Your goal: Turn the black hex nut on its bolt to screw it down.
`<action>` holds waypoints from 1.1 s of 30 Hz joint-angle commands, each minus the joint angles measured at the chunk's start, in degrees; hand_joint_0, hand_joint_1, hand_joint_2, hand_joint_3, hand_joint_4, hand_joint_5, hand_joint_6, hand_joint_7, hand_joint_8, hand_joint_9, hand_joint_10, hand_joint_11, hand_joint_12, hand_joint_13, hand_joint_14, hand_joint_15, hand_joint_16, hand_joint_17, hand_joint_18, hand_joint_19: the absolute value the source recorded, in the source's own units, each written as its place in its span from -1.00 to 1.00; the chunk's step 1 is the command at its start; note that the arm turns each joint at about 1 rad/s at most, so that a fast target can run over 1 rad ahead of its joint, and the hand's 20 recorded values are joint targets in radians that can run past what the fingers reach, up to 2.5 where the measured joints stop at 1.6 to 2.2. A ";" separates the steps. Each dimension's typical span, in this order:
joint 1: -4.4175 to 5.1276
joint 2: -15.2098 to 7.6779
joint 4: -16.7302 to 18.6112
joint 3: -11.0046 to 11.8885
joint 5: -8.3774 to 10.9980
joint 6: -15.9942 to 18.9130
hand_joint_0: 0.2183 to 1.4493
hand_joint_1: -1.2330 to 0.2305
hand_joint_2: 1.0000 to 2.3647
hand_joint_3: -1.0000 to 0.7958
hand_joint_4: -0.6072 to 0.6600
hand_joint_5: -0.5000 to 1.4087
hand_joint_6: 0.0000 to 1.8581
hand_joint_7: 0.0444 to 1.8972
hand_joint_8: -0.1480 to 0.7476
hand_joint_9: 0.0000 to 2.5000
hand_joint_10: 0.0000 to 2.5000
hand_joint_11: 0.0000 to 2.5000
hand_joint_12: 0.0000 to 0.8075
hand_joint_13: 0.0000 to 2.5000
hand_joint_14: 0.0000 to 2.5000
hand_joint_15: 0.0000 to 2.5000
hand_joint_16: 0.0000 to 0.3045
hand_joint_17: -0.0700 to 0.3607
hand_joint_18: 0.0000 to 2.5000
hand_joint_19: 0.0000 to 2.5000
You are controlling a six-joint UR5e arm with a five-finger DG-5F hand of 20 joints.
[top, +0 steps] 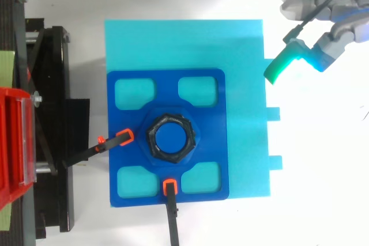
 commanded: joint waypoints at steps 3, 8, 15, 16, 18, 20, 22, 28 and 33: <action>0.03 0.00 0.00 0.00 -0.01 0.00 -0.57 0.35 -1.00 -0.44 -0.14 -0.78 -0.46 -0.38 -0.44 -1.00 -1.00 -1.00 -0.24 -1.00 -1.00 -1.00 -0.72 -0.23 -1.00 -0.92; -0.06 0.00 0.00 0.09 -0.01 0.00 -0.56 0.35 -1.00 -0.44 -0.21 -0.78 -0.46 -0.39 -0.51 -1.00 -1.00 -1.00 -0.27 -1.00 -1.00 -1.00 -0.74 -0.26 -1.00 -0.96; -0.06 0.00 0.00 0.00 -0.01 -0.09 -0.52 0.28 -1.00 -0.44 -0.33 -0.79 -0.46 -0.44 -0.60 -1.00 -1.00 -1.00 -0.33 -1.00 -1.00 -1.00 -0.76 -0.30 -1.00 -0.96; -0.06 0.00 0.00 0.00 -0.01 -0.09 -0.51 0.28 -1.00 -0.44 -0.34 -0.79 -0.46 -0.43 -0.60 -1.00 -1.00 -1.00 -0.33 -1.00 -1.00 -1.00 -0.77 -0.30 -1.00 -0.96; 0.03 0.00 0.00 0.00 -0.01 0.00 -0.52 0.26 -1.00 -0.44 -0.34 -0.79 -0.46 -0.43 -0.60 -1.00 -1.00 -1.00 -0.33 -1.00 -1.00 -1.00 -0.76 -0.30 -1.00 -0.95; 0.03 0.00 0.00 0.00 -0.01 -0.09 -0.52 0.22 -1.00 -0.44 -0.31 -0.79 -0.46 -0.41 -0.60 -1.00 -1.00 -1.00 -0.32 -1.00 -1.00 -1.00 -0.76 -0.29 -1.00 -0.94; 0.03 0.00 0.00 0.00 -0.01 0.00 -0.52 0.20 -1.00 -0.44 -0.30 -0.79 -0.46 -0.40 -0.59 -1.00 -1.00 -1.00 -0.33 -1.00 -1.00 -1.00 -0.76 -0.29 -1.00 -0.93; 0.03 0.00 0.00 0.00 -0.01 0.00 -0.51 0.20 -1.00 -0.44 -0.30 -0.79 -0.46 -0.44 -0.58 -1.00 -1.00 -1.00 -0.35 -1.00 -1.00 -1.00 -0.77 -0.31 -1.00 -0.93; 0.03 0.00 0.00 0.00 -0.01 0.00 -0.52 0.15 -1.00 -0.44 -0.25 -0.79 -0.46 -0.41 -0.57 -1.00 -1.00 -1.00 -0.35 -1.00 -1.00 -1.00 -0.78 -0.32 -1.00 -0.95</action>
